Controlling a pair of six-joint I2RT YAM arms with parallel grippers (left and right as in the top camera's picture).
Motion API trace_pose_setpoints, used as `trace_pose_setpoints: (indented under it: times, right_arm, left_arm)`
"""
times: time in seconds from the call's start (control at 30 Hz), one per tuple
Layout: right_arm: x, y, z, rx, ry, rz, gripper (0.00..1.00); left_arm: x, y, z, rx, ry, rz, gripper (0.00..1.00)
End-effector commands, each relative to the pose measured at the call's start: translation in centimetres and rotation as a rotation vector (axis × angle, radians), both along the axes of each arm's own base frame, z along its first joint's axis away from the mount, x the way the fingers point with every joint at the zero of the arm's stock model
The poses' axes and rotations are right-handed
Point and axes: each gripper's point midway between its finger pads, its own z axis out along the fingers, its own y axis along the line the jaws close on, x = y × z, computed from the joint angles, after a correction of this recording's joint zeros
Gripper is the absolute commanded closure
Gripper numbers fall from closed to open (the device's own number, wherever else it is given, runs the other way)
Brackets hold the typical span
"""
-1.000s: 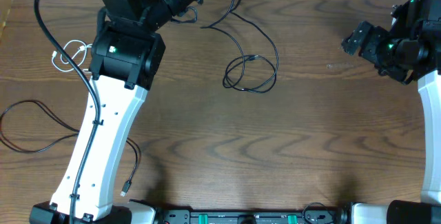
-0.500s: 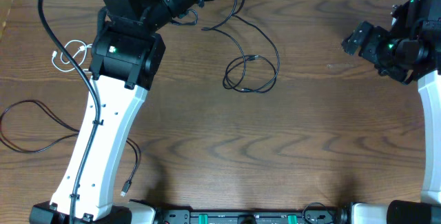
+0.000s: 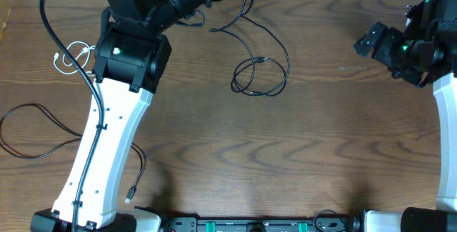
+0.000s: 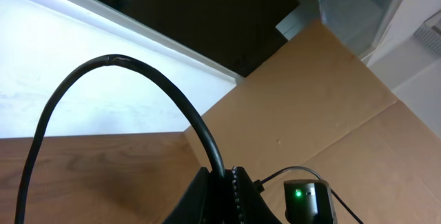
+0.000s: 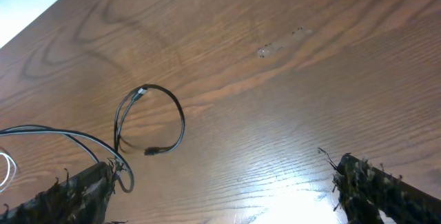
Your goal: Untangle cables
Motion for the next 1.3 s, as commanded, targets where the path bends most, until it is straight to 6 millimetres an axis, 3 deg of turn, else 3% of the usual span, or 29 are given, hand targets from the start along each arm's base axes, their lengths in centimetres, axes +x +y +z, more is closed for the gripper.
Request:
trace_pose_setpoints:
  times: [0.0, 1.27]
  right_arm:
    - [-0.04, -0.28, -0.06, -0.015, 0.002, 0.007, 0.01]
    - [-0.04, -0.28, -0.06, -0.015, 0.002, 0.007, 0.01]
  left_arm:
    - [-0.51, 0.08, 0.53, 0.0, -0.012, -0.012, 0.92]
    - [-0.49, 0.08, 0.1, 0.005, 0.008, -0.012, 0.93]
